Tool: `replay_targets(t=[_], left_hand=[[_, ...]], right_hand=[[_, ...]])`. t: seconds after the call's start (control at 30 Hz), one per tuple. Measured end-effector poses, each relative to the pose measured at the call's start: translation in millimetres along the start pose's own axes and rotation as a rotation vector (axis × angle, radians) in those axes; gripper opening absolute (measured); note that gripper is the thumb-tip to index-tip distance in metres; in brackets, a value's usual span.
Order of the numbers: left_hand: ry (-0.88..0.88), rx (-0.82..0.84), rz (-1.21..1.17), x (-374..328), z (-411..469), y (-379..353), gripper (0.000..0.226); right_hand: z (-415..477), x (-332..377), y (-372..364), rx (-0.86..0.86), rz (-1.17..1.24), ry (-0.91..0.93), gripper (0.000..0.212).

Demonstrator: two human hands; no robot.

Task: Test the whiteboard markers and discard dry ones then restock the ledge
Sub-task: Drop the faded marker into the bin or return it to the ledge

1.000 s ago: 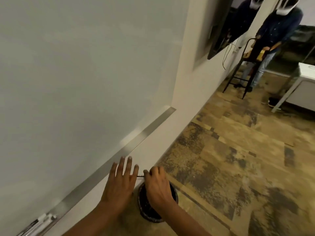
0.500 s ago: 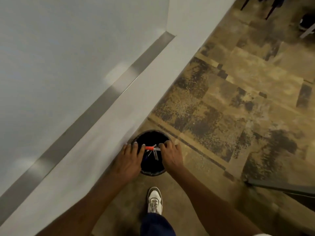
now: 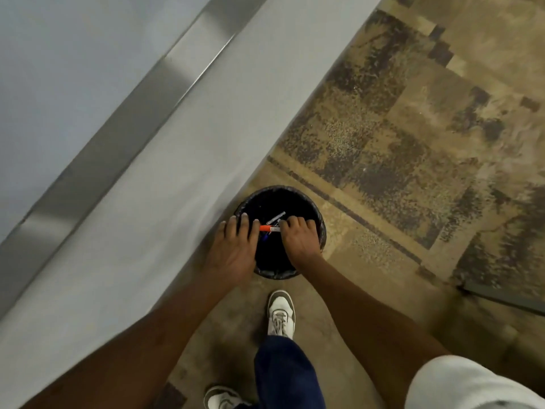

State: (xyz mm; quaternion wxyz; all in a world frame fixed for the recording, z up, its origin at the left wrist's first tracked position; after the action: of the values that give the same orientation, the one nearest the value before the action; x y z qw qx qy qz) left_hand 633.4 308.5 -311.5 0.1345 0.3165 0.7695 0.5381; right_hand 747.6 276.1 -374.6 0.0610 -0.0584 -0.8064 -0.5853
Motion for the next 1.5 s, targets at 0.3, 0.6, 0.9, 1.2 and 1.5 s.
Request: replay_targets(t=[0.3,0.6,0.9,1.2,1.5], left_hand=[[0.061,-0.092,-0.057,2,5,-6,0.069],[0.142,-0.176,-0.096,27,-51,45,0.067],[0.245,-0.303,-0.142,91,-178,126,0.062],[0.558,-0.328,-0.128,180,-369,144,0.079],[0.965,-0.235,-0.123,278,-577,96,0.086]], right_hand=[[9,4,-33,0.010,0.092,-0.010,0.076],[-23,49,24,0.013,0.085,0.034,0.092],[-85,162,146,-0.202,0.039,0.220,0.082],[-164,338,218,-0.307,-0.024,0.493,0.088],[-233,523,241,-0.278,-0.170,0.728,0.083]])
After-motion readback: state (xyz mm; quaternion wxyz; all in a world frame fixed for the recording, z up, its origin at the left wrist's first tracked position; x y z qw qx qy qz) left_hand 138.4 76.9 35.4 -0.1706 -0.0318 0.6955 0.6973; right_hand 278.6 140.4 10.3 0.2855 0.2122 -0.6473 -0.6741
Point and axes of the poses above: each hand's wrist, its own z-axis towards the middle knuckle, its own y-axis out of the back of the hand, x = y × z, the point moved 9 cm from there along z, towards the middle knuckle, and after that the axes turned 12 degrees about y, right-handed, at the moved point
